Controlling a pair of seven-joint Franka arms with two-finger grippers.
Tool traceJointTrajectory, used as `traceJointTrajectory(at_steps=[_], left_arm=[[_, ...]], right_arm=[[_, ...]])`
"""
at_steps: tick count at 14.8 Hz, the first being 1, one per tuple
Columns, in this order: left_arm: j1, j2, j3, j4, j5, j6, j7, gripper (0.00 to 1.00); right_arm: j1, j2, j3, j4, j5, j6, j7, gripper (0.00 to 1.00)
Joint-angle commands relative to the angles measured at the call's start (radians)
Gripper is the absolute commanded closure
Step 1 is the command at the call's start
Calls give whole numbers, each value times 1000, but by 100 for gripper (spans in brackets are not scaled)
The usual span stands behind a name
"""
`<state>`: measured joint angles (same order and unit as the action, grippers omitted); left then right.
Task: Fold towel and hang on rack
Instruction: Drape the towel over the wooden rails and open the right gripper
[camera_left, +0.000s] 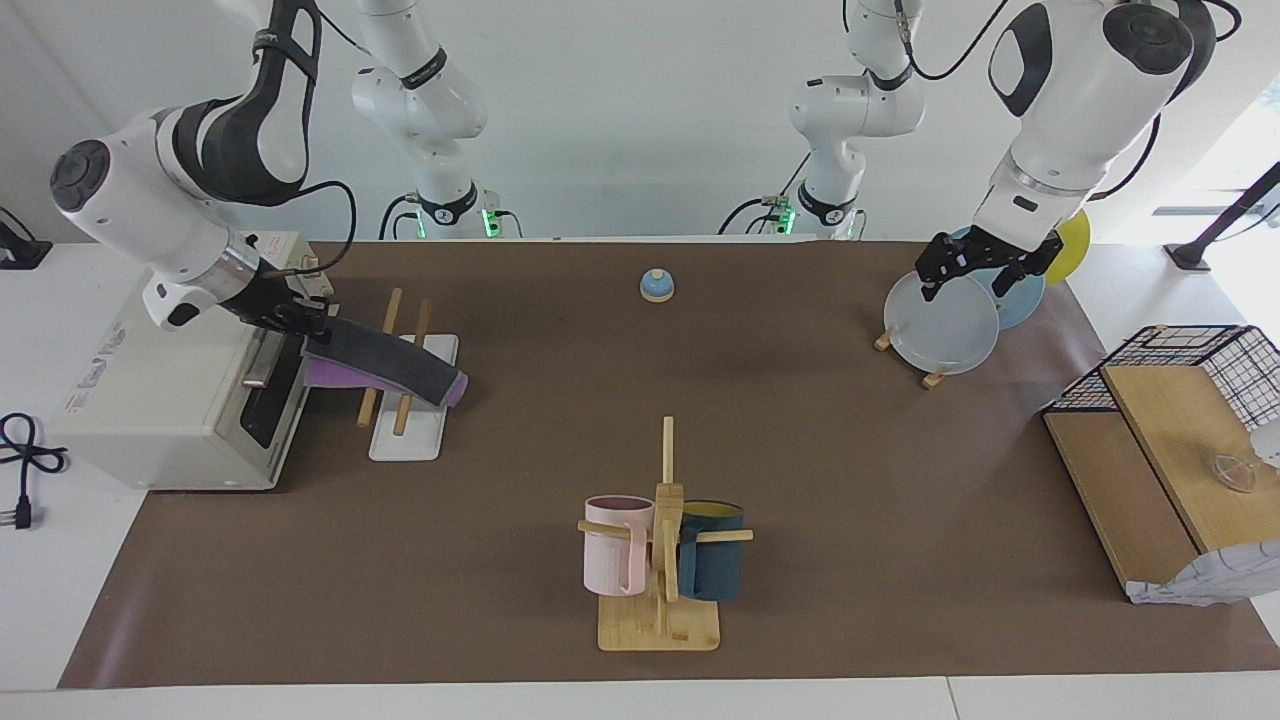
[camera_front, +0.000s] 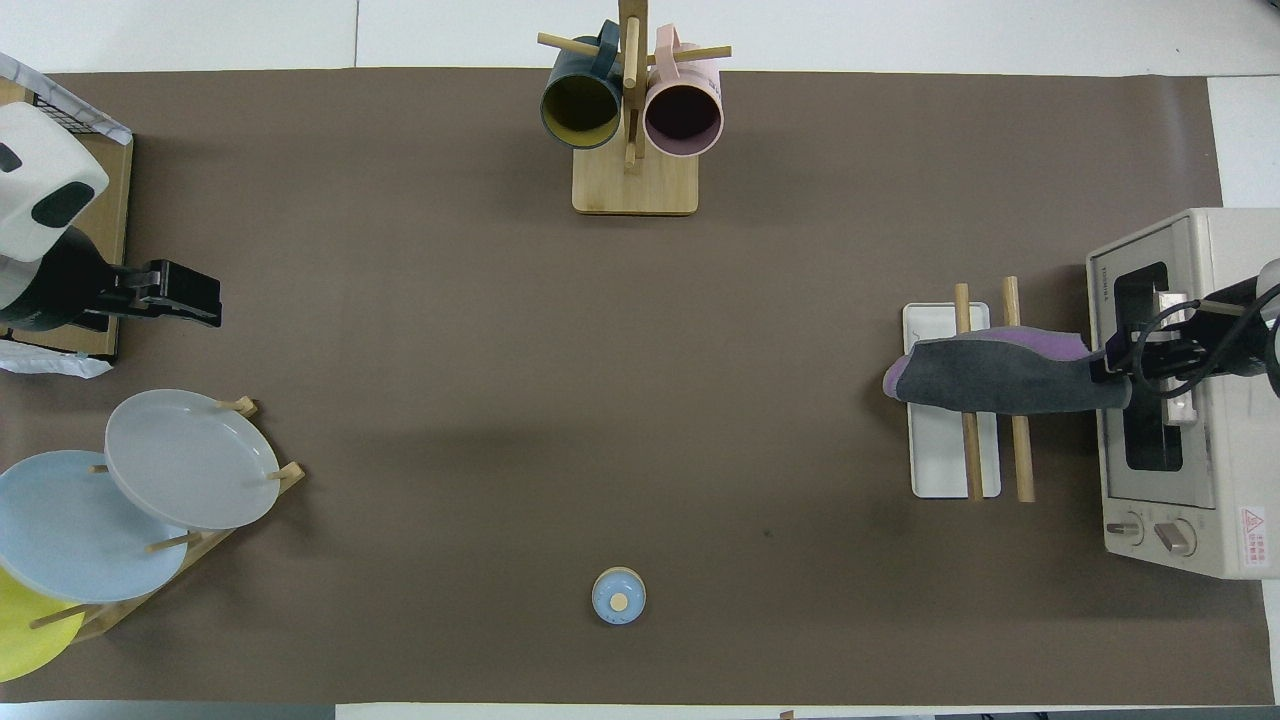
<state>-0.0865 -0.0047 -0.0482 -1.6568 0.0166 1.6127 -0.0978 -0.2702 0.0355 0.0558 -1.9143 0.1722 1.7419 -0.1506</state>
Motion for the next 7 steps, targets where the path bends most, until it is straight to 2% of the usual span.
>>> traceJointTrajectory(at_steps=[1,5,7], left_arm=[[-7,-18,11,-17,10,12,9,0],[-1,-18,14,-15,-50,16,10,0],[-1,-18,13,-17,-50,16,10,0]], right_arm=[[-17,-20,12,-22,-16,21,-35,0],[-9,-14,13,37,-43,8,-46,0],[9,-12,15,107,-65,-27,-40,0]])
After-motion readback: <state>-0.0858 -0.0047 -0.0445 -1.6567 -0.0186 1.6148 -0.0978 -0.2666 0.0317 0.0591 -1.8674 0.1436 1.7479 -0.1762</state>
